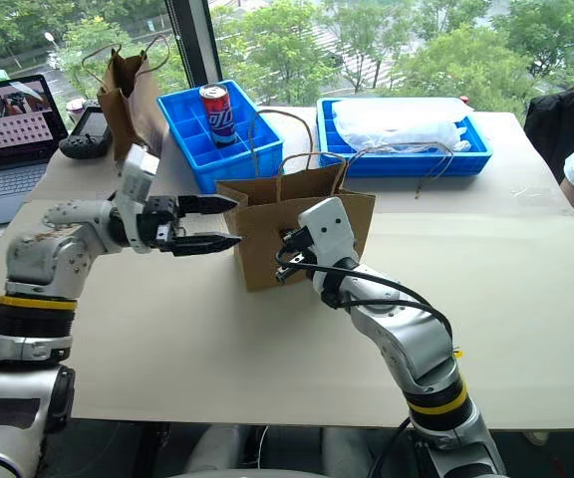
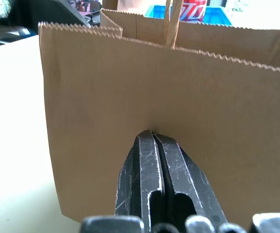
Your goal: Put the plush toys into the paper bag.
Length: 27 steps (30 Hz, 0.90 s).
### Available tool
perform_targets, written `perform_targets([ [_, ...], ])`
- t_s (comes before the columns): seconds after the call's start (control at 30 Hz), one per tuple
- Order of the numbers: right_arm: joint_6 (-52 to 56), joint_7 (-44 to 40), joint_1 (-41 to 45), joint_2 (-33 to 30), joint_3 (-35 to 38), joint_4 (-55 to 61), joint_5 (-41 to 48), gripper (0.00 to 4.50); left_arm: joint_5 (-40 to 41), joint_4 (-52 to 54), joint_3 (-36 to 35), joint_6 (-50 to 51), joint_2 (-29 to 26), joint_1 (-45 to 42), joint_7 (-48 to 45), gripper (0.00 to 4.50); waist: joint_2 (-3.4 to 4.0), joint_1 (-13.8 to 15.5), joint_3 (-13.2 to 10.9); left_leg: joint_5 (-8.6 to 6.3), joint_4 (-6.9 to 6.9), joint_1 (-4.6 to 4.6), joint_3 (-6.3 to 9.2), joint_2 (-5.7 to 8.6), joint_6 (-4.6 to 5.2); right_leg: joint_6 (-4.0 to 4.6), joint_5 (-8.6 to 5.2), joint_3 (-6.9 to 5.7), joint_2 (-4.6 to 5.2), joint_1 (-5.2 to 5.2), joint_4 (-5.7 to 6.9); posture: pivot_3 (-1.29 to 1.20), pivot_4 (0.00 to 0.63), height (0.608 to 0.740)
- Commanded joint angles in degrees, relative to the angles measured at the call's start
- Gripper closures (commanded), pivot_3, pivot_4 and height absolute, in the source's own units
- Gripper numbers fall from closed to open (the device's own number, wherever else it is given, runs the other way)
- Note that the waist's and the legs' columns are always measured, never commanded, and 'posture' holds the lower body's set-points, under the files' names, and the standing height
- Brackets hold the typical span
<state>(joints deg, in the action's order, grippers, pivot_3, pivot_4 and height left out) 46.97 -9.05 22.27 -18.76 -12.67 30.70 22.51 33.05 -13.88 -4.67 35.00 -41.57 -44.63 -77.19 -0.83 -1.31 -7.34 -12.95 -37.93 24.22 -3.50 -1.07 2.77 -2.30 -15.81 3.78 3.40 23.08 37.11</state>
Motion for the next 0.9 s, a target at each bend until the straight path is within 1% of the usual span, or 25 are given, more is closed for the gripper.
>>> perform_targets([
  [0.03,1.3,-1.1,-0.2,-0.3,1.5,3.8,0.2,4.47,-0.4,-7.7,-4.8,-3.3,-3.4,-4.9,-0.3,0.0,0.0,0.1,0.0,0.0,0.0,-0.02,0.0,0.0,0.0,0.0,0.0,-0.01,0.0,-0.01,0.0,0.0,0.15,0.724],
  [0.13,2.7,-2.3,0.3,-0.1,1.2,4.7,1.3,4.47,-2.9,-10.7,-3.7,-7.2,-2.8,-5.3,-0.3,0.0,0.01,0.4,0.0,0.0,0.0,-0.03,-0.02,0.03,0.0,0.0,0.0,-0.02,0.04,-0.03,0.0,0.0,0.15,0.724],
  [0.23,3.9,-3.2,1.1,0.1,0.9,5.2,1.7,4.47,-4.7,-10.6,-1.9,-10.1,-0.5,-3.9,-0.4,0.0,0.0,0.7,0.0,0.01,0.0,0.0,-0.02,0.04,-0.01,0.01,0.0,-0.03,0.07,-0.06,0.01,0.0,0.15,0.724],
  [0.33,4.8,-3.7,2.0,0.5,1.0,5.5,1.8,4.47,-6.6,-11.4,0.2,-13.5,2.7,-2.6,-0.4,0.0,-0.01,0.7,0.0,0.01,0.0,0.05,-0.02,0.04,-0.02,0.02,0.01,-0.03,0.09,-0.06,0.03,0.0,0.15,0.724],
  [0.4,5.4,-3.9,2.4,0.7,1.0,6.0,2.0,4.47,-7.8,-14.1,1.3,-16.1,5.6,-3.5,-0.1,0.0,-0.01,0.6,0.0,0.01,0.0,0.08,-0.02,0.03,-0.02,0.03,0.02,-0.03,0.08,-0.04,0.05,0.0,0.15,0.724],
  [0.5,6.6,-3.9,2.6,0.7,1.2,6.9,2.1,4.47,-8.6,-18.2,1.7,-18.0,7.9,-5.8,-0.5,0.0,-0.01,0.6,0.0,0.01,0.0,0.08,-0.02,0.03,-0.02,0.03,0.02,-0.04,0.06,-0.02,0.05,0.0,0.15,0.724],
  [0.73,9.0,-3.5,1.9,0.5,2.5,9.5,2.2,4.47,-10.3,-24.4,2.5,-20.3,9.1,-8.8,-3.9,0.0,-0.02,0.2,0.0,0.01,0.01,0.09,-0.02,0.04,-0.01,0.04,0.02,-0.05,0.03,0.03,0.04,0.0,0.15,0.724],
  [0.9,9.6,-4.1,2.2,0.9,3.0,9.7,2.5,4.47,-9.8,-22.8,3.4,-18.0,9.8,-8.2,-7.1,0.0,-0.02,0.3,0.0,0.01,0.01,0.1,-0.01,0.04,-0.01,0.04,0.02,-0.05,0.04,0.01,0.04,0.0,0.15,0.724],
])
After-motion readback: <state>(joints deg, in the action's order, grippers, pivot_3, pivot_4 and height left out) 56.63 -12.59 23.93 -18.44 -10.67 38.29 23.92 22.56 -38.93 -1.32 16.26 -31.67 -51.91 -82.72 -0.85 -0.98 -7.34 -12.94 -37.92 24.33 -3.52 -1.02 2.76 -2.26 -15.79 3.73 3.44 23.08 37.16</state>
